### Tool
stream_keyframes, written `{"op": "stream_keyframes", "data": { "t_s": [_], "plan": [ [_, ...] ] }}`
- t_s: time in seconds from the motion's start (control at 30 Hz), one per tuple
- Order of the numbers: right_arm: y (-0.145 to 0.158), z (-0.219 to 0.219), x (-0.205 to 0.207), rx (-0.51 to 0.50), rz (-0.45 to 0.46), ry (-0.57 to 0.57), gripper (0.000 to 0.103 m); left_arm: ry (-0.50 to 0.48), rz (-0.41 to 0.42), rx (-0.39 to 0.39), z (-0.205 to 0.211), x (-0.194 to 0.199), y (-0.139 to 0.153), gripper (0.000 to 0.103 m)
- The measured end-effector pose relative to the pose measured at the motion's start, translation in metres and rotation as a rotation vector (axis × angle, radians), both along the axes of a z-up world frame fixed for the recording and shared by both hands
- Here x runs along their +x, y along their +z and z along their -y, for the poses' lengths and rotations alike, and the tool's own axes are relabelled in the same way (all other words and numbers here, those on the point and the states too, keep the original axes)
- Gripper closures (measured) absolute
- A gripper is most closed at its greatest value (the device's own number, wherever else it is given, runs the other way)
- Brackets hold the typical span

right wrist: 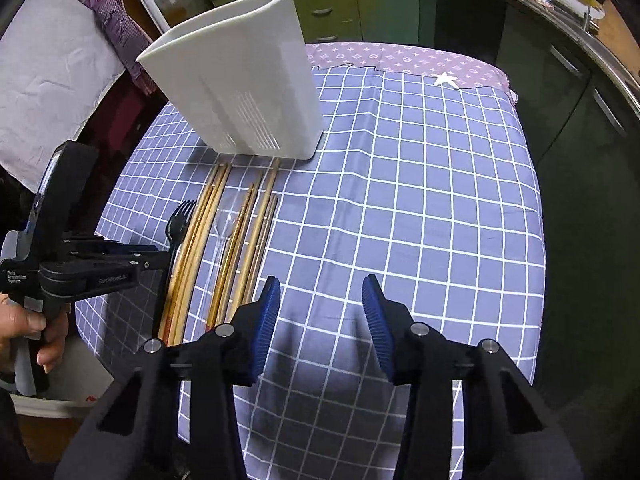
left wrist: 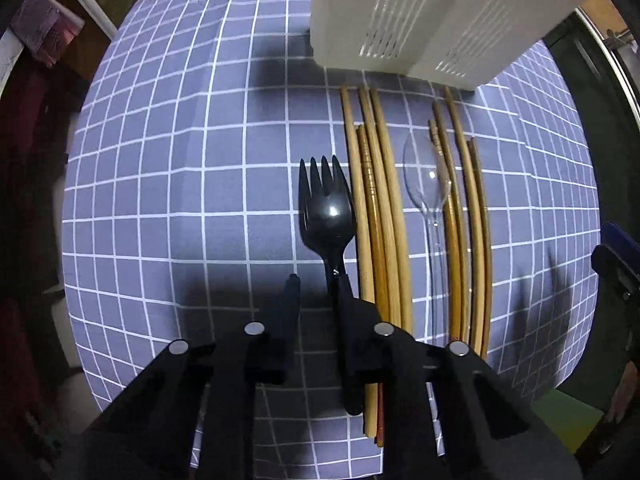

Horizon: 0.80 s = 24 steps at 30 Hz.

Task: Organize utensils
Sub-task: 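Lower the left tool to the black fork and close on it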

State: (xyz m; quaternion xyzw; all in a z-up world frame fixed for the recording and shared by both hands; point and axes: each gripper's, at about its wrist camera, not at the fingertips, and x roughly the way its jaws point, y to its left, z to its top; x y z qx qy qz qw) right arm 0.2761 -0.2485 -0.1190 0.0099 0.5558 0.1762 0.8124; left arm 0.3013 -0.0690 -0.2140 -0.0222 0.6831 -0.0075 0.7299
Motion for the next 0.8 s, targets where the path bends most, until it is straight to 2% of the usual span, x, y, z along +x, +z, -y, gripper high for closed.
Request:
{"op": "stream_keyframes", "data": {
  "t_s": [0.33,0.63,0.8],
  "plan": [
    [-0.006,-0.001,0.001,-0.010,-0.022,0.006,0.060,0.035,-0.003,-0.015,0.007,0.021,-0.011,0.087],
    [-0.011,-0.001,-0.001,-0.005,-0.038,0.012,0.060,0.039,0.019,-0.036,-0.002,0.020,0.012,0.086],
    [-0.013,0.001,0.000,0.000,-0.044,0.009,0.060,0.017,0.015,-0.014,0.004,0.022,0.017,0.085]
  ]
}}
